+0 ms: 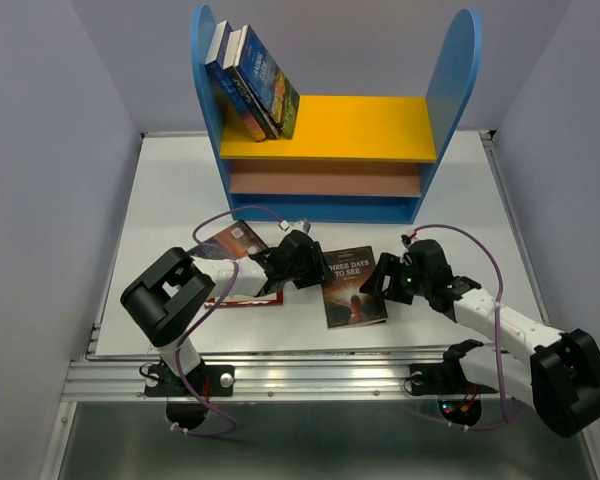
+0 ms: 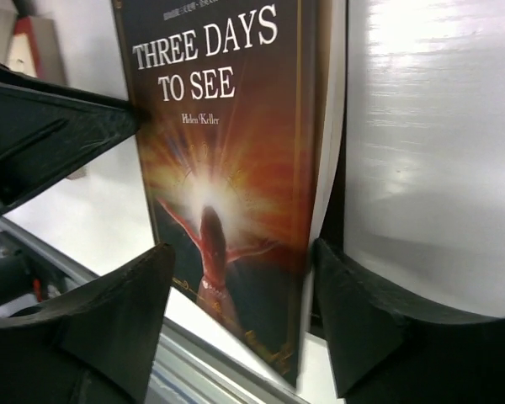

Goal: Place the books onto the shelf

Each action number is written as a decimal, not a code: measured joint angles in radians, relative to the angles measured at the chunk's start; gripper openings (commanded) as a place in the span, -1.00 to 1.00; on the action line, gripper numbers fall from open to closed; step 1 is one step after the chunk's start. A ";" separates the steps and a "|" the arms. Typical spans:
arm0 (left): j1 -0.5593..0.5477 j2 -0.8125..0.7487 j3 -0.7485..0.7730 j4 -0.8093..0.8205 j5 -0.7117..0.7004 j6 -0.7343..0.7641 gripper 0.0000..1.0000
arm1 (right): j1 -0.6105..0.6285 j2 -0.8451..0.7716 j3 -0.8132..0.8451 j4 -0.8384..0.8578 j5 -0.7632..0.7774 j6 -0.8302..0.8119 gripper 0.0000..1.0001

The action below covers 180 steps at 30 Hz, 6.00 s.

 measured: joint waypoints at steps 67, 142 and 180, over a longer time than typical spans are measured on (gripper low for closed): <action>0.059 -0.522 -0.196 0.389 0.217 -0.014 -0.16 | 0.004 -0.321 0.212 0.172 -0.169 0.210 -0.99; 0.195 0.278 0.916 0.454 -0.780 1.110 -1.00 | 0.010 -0.357 0.363 -0.079 0.548 -0.312 1.00; 0.226 0.123 0.795 0.394 -0.819 1.016 -0.12 | 0.010 -0.399 0.333 -0.068 0.515 -0.295 1.00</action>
